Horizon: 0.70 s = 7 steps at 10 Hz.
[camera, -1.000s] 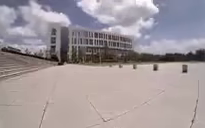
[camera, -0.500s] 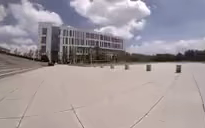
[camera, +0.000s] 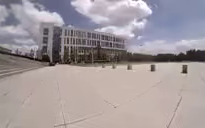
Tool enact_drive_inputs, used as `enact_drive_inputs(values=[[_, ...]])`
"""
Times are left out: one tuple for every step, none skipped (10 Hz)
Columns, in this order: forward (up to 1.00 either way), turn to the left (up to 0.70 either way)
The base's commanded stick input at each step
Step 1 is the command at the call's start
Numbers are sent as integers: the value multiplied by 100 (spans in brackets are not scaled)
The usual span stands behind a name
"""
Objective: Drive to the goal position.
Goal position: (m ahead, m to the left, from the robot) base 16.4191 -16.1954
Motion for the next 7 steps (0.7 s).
enact_drive_inputs(values=[[70,0],[70,0],[70,-14],[70,-35],[70,-35],[70,-35],[70,-35]])
